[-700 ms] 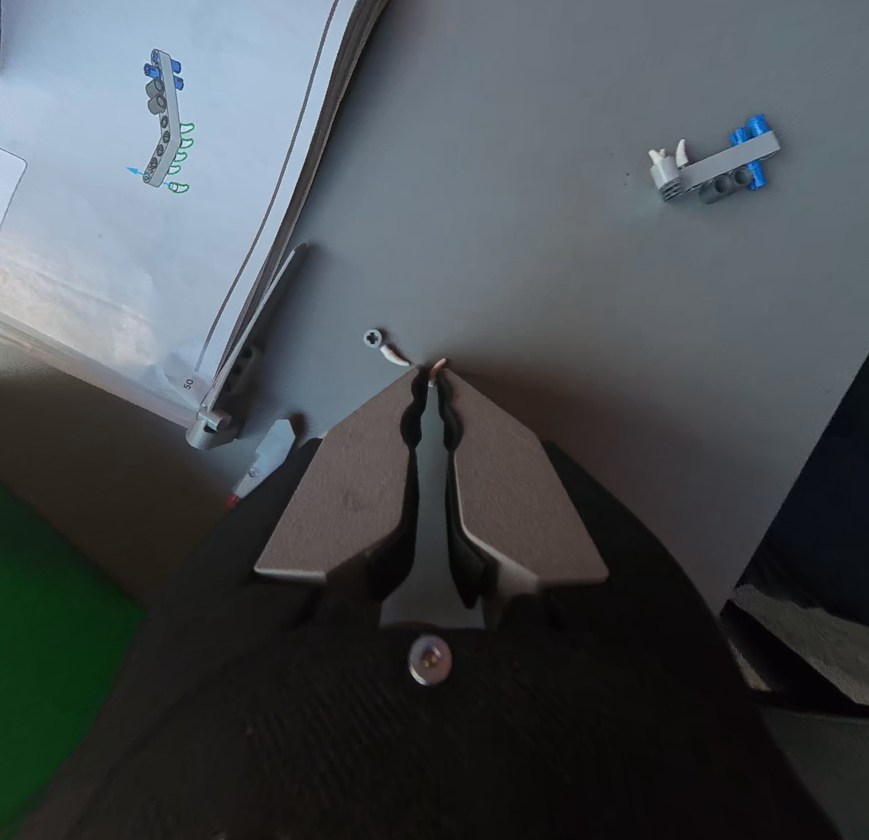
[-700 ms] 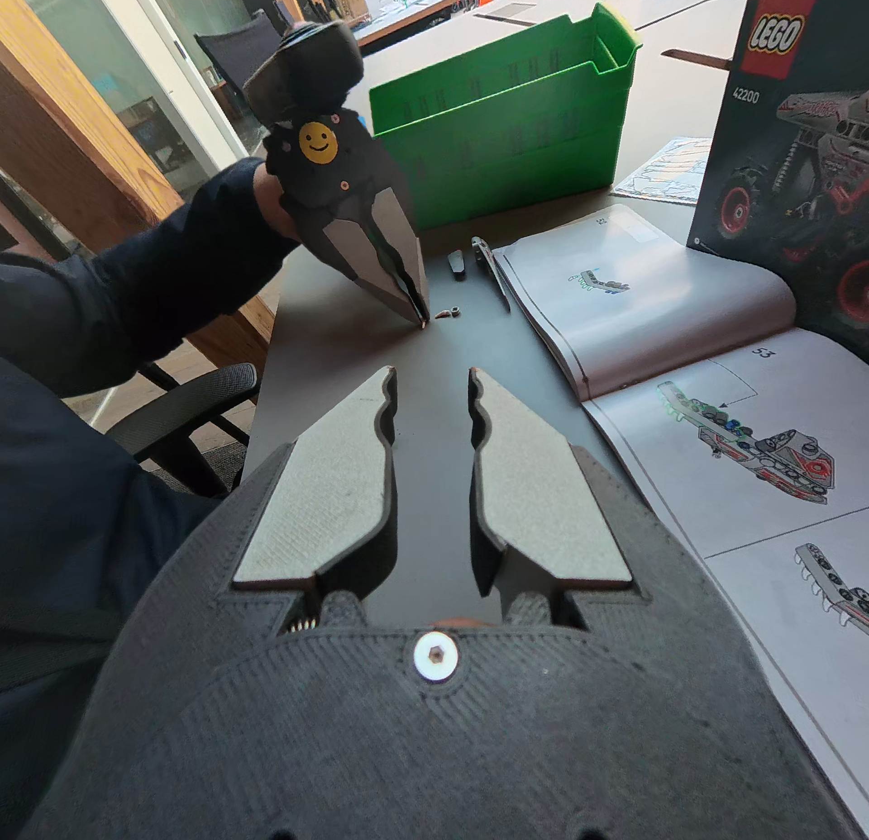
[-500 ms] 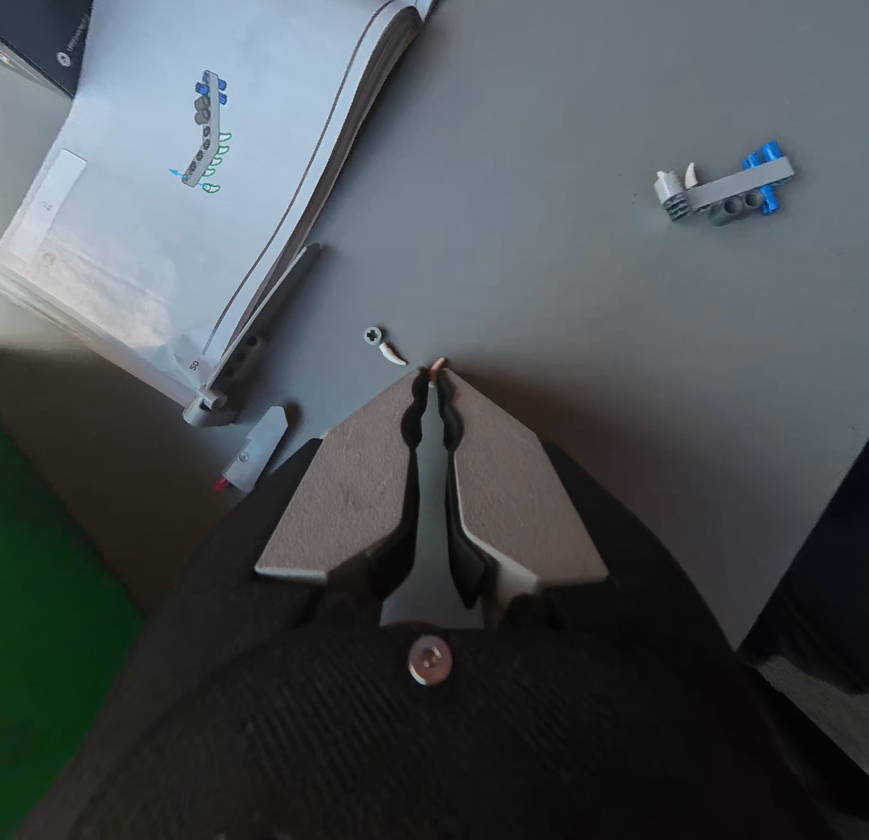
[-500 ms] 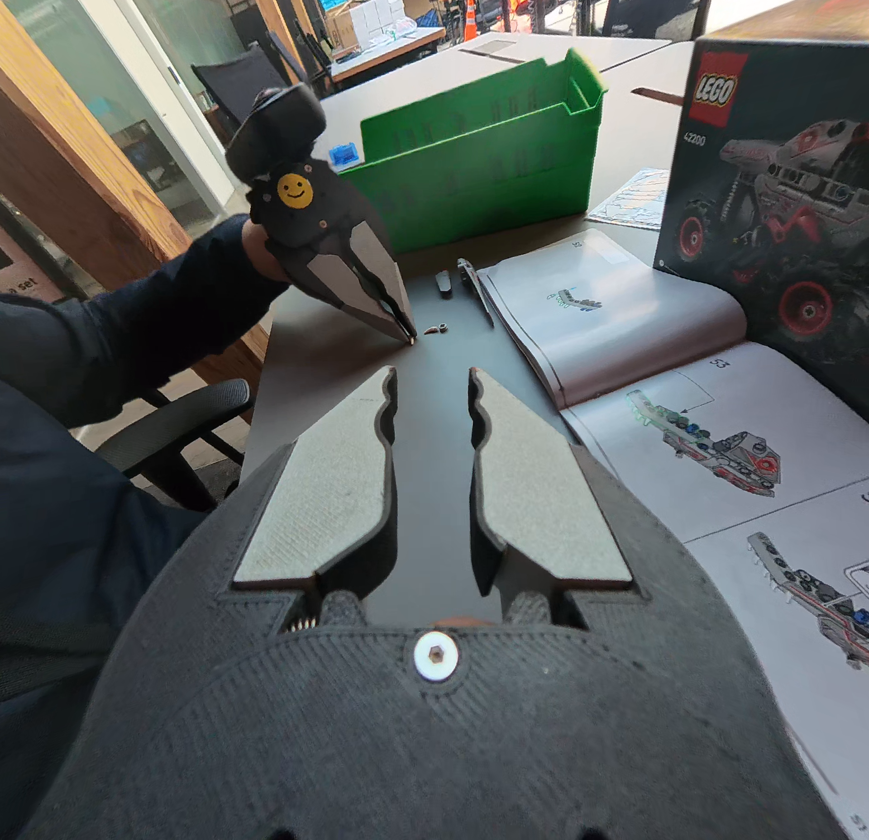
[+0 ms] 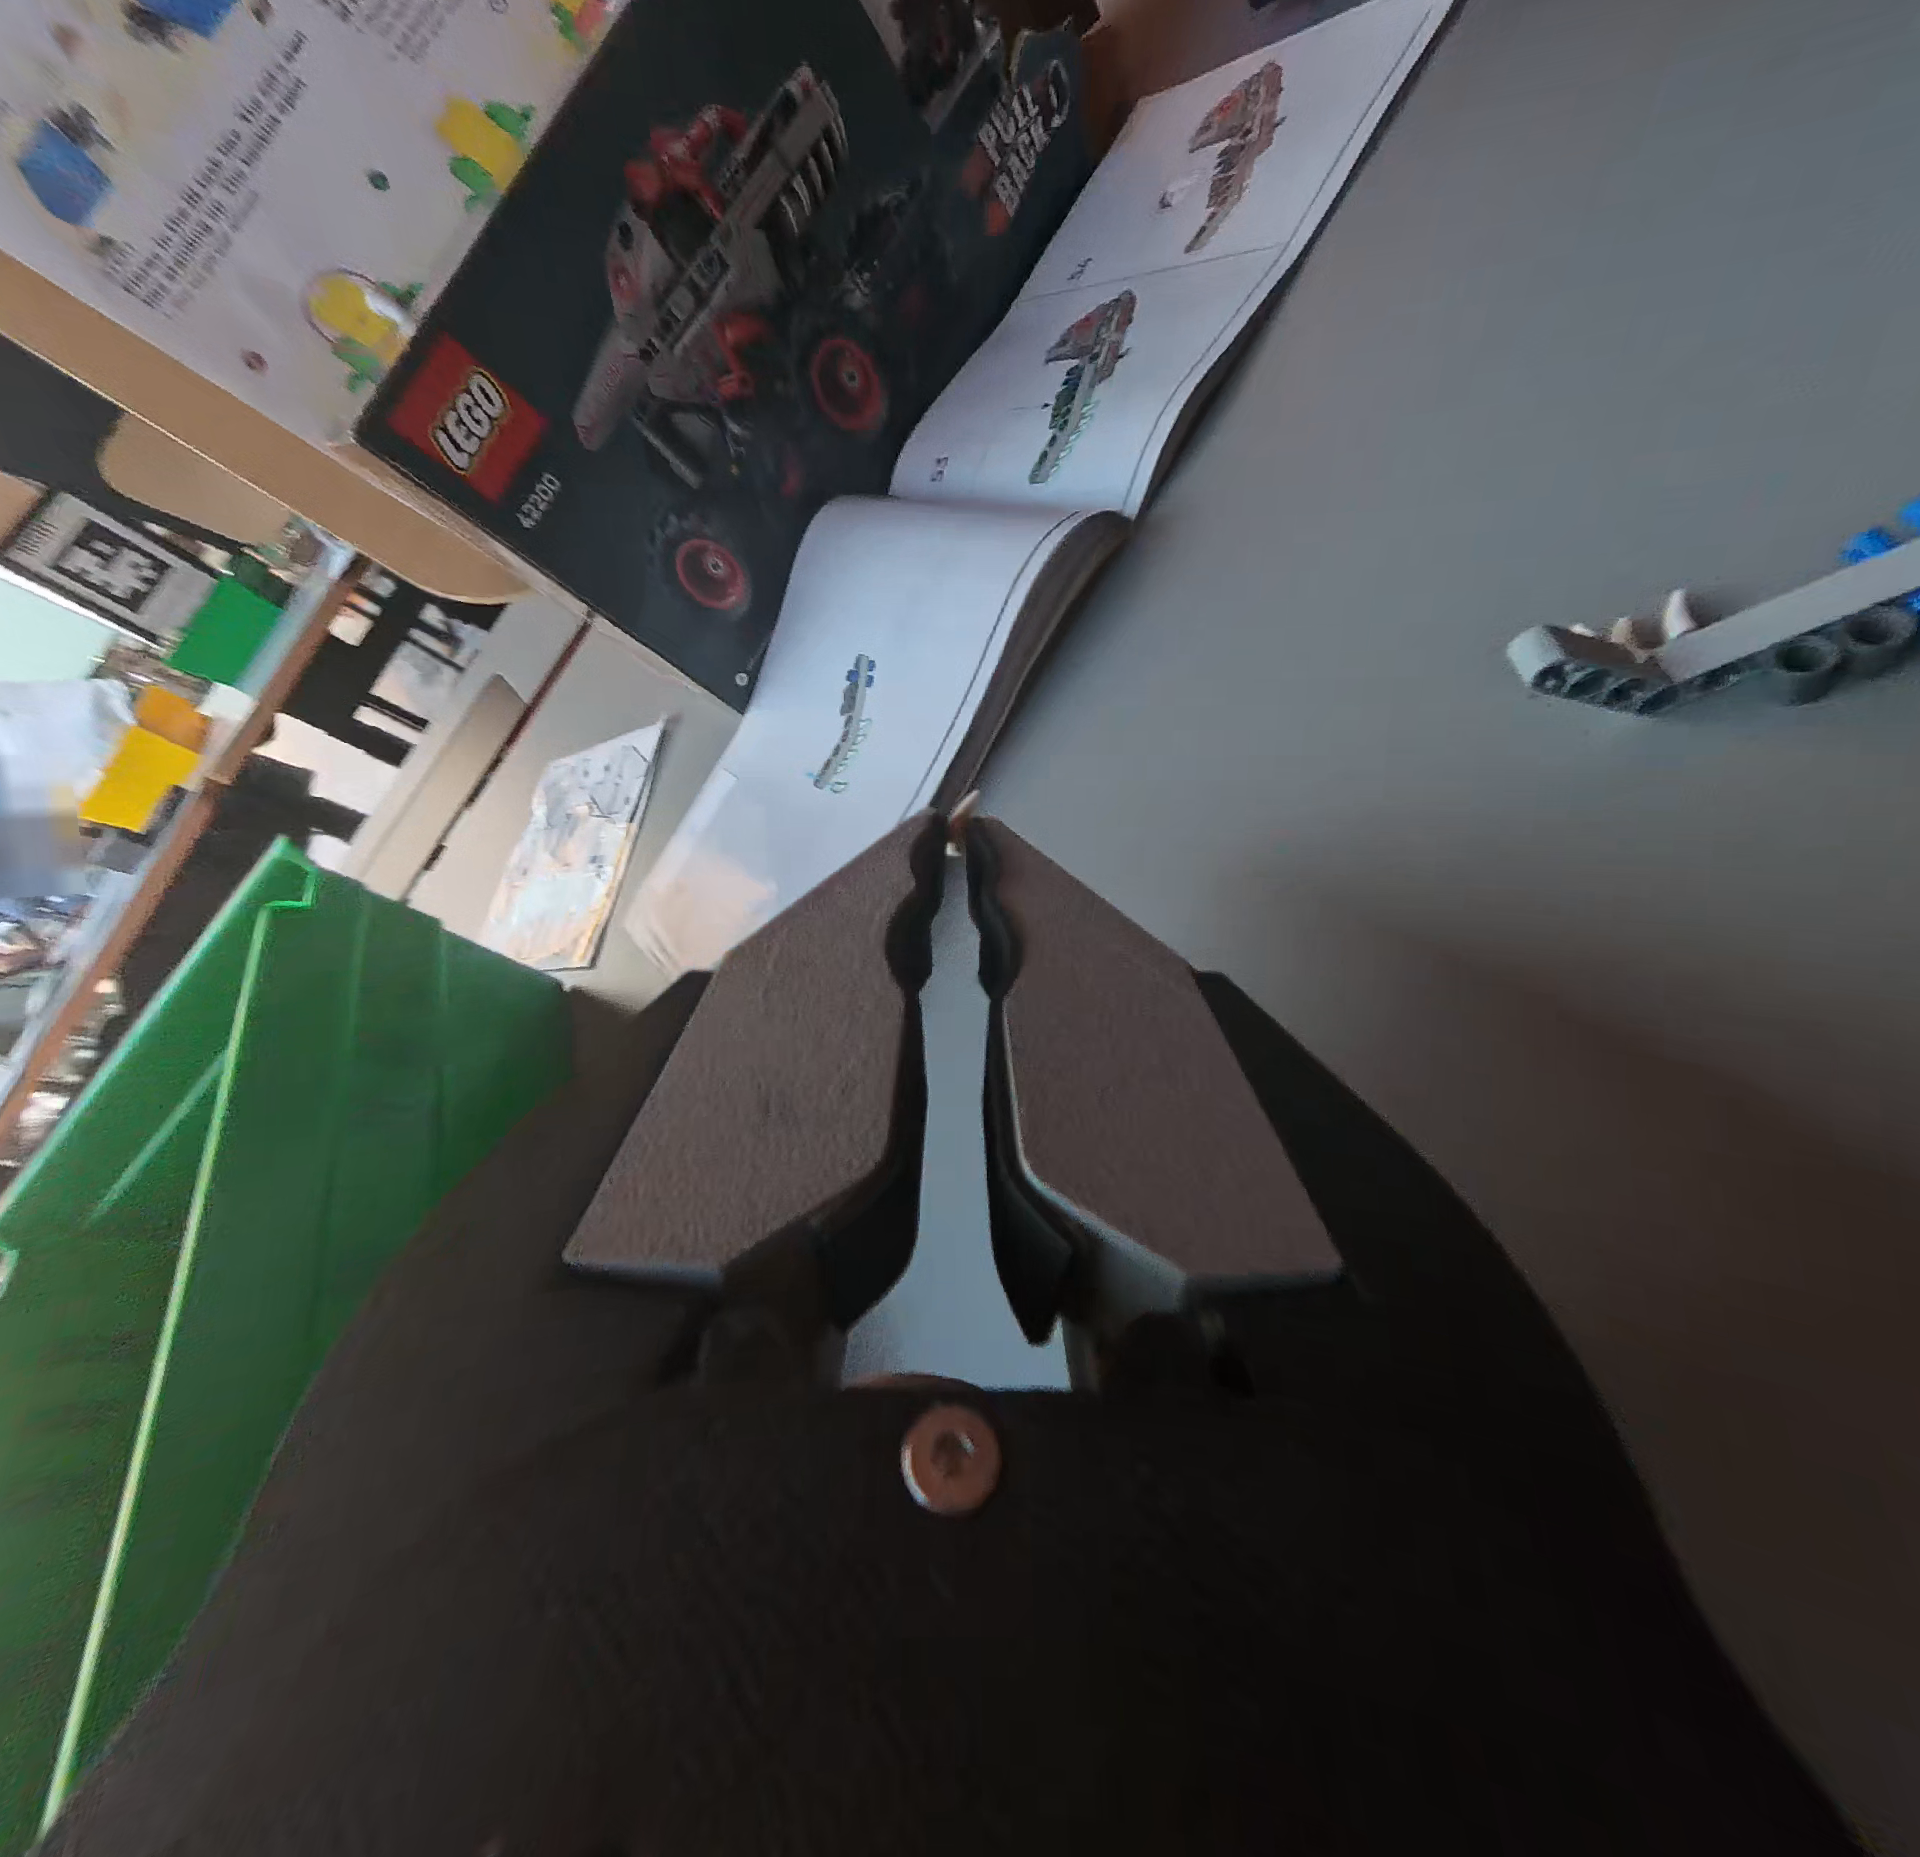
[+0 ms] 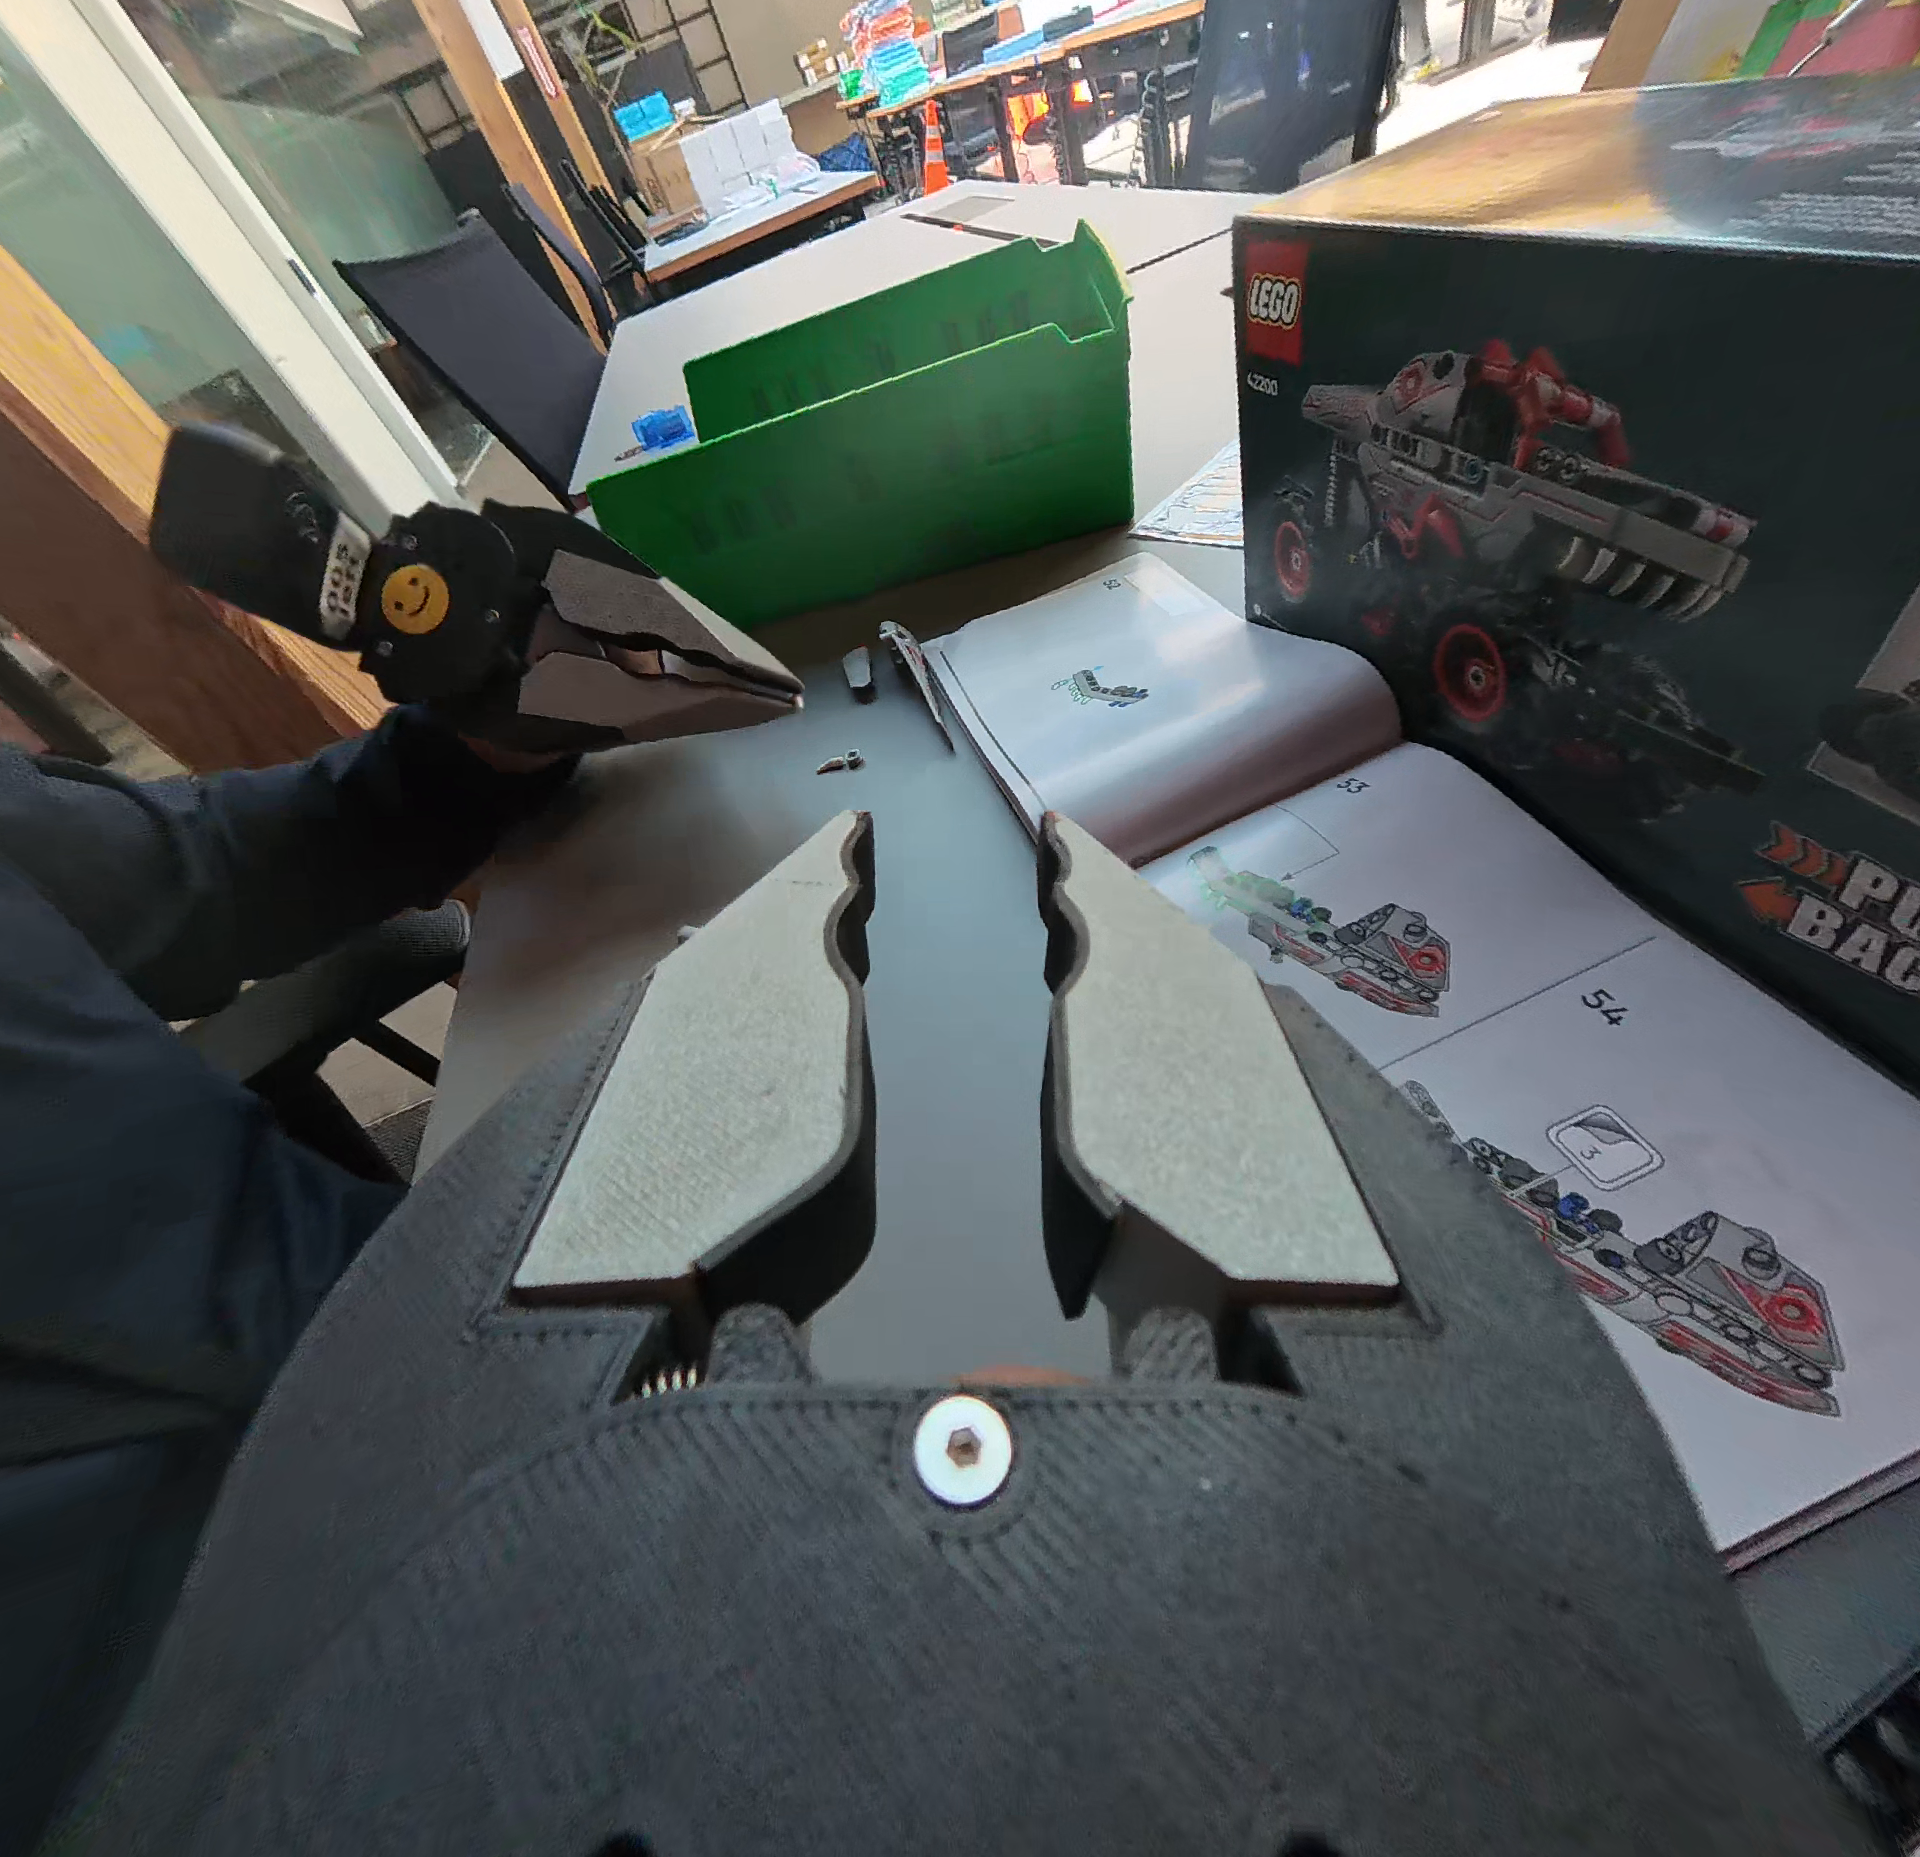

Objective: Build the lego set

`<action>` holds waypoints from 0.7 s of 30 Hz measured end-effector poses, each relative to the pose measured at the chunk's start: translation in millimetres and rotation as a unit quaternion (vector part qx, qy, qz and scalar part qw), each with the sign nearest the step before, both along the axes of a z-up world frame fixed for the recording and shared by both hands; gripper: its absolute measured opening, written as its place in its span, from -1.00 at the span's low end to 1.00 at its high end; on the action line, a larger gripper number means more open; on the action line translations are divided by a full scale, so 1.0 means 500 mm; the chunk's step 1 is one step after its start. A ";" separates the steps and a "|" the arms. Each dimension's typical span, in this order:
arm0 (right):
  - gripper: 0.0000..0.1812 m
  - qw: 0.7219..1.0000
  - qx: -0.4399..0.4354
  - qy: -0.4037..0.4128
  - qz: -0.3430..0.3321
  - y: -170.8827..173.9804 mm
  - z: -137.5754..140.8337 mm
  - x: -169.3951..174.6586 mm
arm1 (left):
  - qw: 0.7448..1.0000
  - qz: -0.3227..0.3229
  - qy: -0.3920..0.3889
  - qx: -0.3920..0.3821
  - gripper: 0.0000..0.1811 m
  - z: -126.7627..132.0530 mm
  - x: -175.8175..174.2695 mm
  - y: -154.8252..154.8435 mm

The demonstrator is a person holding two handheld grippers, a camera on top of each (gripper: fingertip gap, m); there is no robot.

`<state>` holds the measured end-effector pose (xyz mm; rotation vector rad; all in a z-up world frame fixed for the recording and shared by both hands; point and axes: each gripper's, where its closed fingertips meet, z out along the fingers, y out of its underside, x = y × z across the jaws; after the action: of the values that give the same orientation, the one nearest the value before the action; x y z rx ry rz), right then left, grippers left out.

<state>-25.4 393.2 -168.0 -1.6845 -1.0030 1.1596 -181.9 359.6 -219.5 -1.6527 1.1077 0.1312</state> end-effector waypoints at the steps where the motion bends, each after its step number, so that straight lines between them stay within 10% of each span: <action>1: -0.69 1.000 0.002 -0.002 0.000 0.001 -0.003 -0.001 | 1.000 0.003 0.013 0.018 -0.99 0.003 -0.003 0.002; 21: -0.71 0.994 0.102 -0.019 0.027 0.002 -0.045 -0.069 | 0.992 0.016 -0.127 -0.020 -0.99 0.037 -0.059 0.001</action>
<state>-59.9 394.0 -190.6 -1.5302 -1.1574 1.0247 -211.4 360.1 -201.1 -1.6710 0.8962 -0.0806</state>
